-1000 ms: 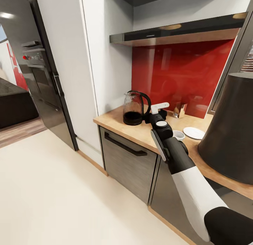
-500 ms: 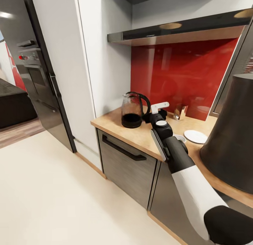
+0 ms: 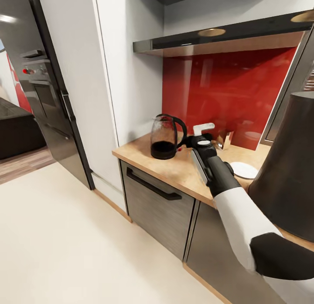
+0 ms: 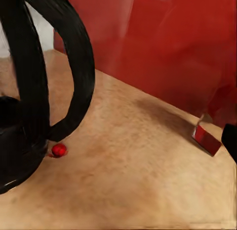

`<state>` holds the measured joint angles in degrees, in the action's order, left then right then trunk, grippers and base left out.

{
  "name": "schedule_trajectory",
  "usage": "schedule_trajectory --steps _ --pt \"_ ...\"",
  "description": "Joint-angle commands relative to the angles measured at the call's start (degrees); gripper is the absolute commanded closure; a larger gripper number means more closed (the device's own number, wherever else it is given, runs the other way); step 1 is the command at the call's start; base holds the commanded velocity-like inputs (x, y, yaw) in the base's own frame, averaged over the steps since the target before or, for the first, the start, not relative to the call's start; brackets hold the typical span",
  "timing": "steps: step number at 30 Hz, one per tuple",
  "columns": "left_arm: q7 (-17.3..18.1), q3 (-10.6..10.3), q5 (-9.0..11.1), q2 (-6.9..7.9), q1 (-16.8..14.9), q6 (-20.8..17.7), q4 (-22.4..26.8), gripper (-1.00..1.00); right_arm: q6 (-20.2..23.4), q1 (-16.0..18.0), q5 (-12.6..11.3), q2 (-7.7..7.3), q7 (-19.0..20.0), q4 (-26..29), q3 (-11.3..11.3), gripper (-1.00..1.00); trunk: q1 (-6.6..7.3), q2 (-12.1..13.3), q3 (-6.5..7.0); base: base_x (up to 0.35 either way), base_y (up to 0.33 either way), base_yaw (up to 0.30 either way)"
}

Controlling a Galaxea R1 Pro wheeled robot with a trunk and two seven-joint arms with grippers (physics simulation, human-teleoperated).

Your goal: Set up a coffee station on the kitchen countertop: keep the coffee maker on the countertop, move the bottle of coffee from the kitchen shelf to the counter next to the coffee maker, place a paper coffee filter on top of the coffee maker, put the saucer next to the coffee maker with the coffee cup on the saucer, and place the electric kettle next to the coffee maker.

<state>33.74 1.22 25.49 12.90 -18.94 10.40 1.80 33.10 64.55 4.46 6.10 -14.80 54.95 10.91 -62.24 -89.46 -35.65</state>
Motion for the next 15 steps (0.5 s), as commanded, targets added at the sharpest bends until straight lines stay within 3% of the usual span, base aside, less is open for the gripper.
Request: schedule_trajectory --steps 1,8,15 --pt "0.19 0.10 -0.09 0.01 -0.05 0.25 -0.10 -1.00 -1.07 0.76 0.37 -0.01 -0.05 -2.12 -1.77 -1.00 0.01 -0.03 -0.06 0.000 0.000 0.000" --pt "0.19 0.10 -0.09 0.01 -0.05 0.24 -0.07 -1.00 -6.72 3.70 0.37 -0.11 -0.05 -12.14 -4.89 -1.00 0.01 -0.03 -0.06 0.000 0.000 0.000" --pt "0.27 0.10 -0.09 0.02 -0.05 0.23 -0.04 -1.00 -7.06 4.59 0.29 -0.04 0.00 -12.83 -5.09 -1.00 0.01 -0.03 -0.06 0.095 0.027 0.000"
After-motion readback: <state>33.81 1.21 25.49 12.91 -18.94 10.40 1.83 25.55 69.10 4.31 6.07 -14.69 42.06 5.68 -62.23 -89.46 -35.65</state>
